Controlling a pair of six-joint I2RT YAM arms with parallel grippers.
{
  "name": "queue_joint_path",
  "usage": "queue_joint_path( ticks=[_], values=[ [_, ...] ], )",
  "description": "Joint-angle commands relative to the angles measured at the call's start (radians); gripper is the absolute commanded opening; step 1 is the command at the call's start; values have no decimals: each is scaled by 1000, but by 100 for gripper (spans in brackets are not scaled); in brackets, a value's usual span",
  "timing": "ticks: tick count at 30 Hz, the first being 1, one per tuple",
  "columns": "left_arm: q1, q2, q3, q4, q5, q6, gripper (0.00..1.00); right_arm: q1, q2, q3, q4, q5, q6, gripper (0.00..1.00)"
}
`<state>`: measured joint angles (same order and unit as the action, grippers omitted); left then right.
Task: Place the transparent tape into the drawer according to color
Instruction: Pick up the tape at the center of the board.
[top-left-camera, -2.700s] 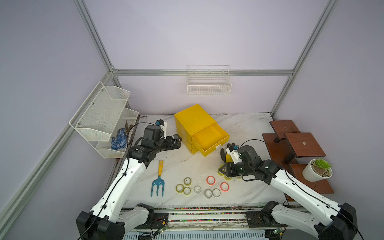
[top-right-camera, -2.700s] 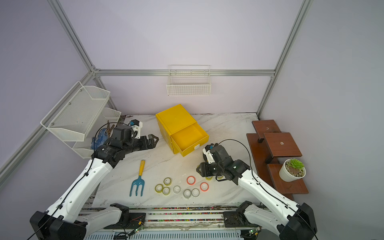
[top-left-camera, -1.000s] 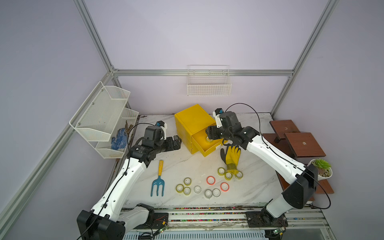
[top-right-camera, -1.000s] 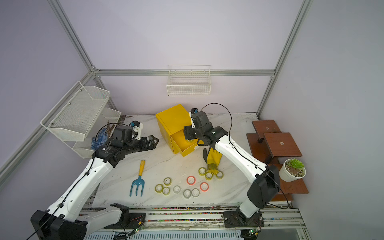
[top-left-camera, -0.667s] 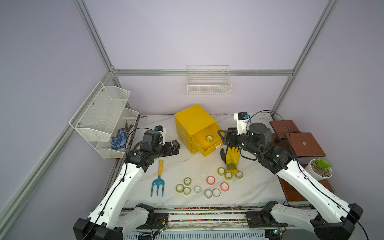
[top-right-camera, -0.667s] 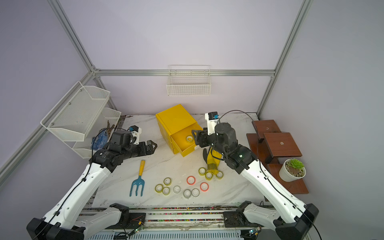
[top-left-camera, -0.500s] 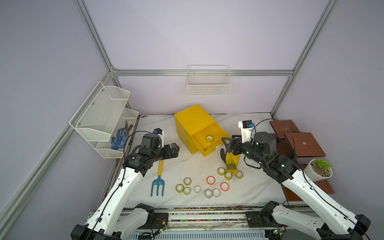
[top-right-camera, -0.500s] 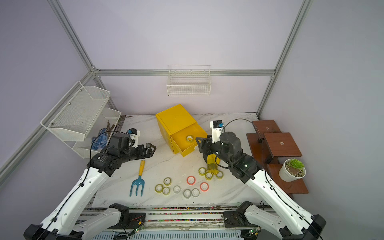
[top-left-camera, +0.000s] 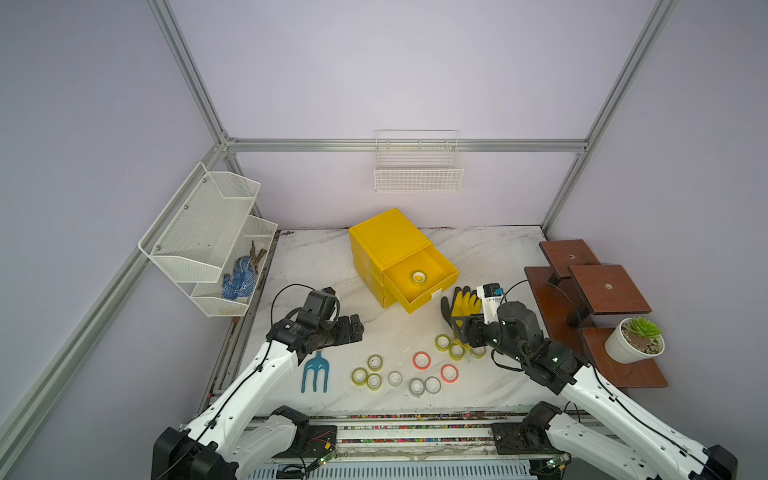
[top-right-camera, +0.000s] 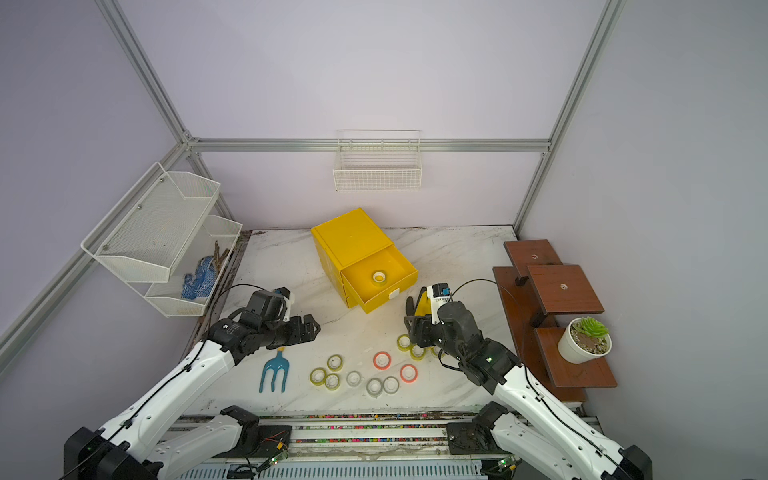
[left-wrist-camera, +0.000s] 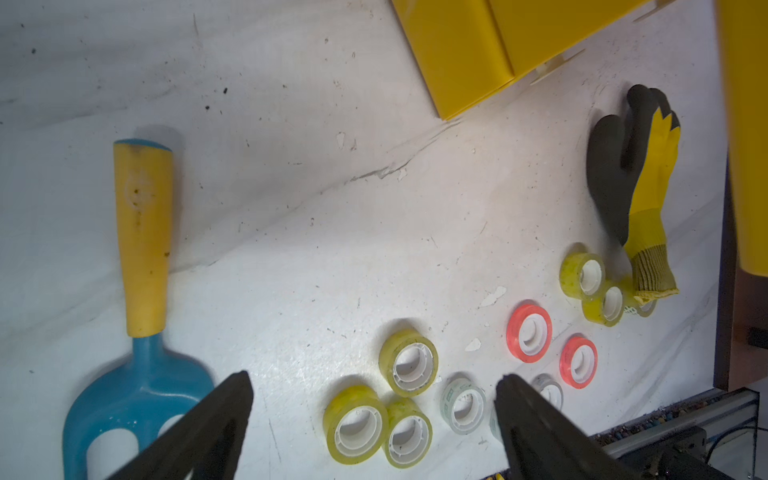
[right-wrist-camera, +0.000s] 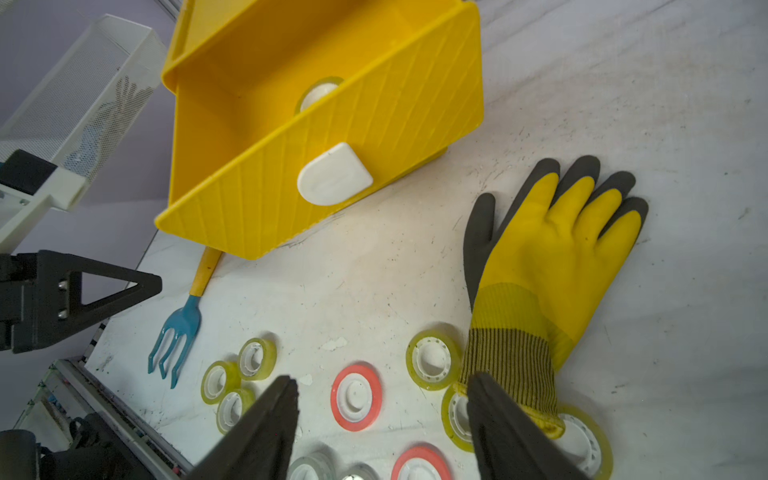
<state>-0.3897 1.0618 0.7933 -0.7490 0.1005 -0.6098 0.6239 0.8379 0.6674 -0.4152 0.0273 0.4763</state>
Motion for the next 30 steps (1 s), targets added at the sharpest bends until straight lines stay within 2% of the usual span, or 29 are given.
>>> queue_joint_path(
  ticks=[1, 7, 17, 22, 30],
  values=[
    [-29, 25, -14, 3, -24, -43, 92, 3, 13, -20, 20, 8, 31, 69],
    [-100, 121, -24, -36, -39, -66, 87, 3, 36, -50, 53, 5, 38, 69],
    [-243, 231, 20, -30, -8, -15, 87, 2, 41, -63, 59, 6, 17, 69],
    [-318, 299, 76, -21, -76, 11, 89, 2, 49, -64, 68, 3, 15, 69],
    [-351, 425, 110, -41, -143, 41, 87, 3, 40, -68, 70, 5, 15, 69]
  ],
)
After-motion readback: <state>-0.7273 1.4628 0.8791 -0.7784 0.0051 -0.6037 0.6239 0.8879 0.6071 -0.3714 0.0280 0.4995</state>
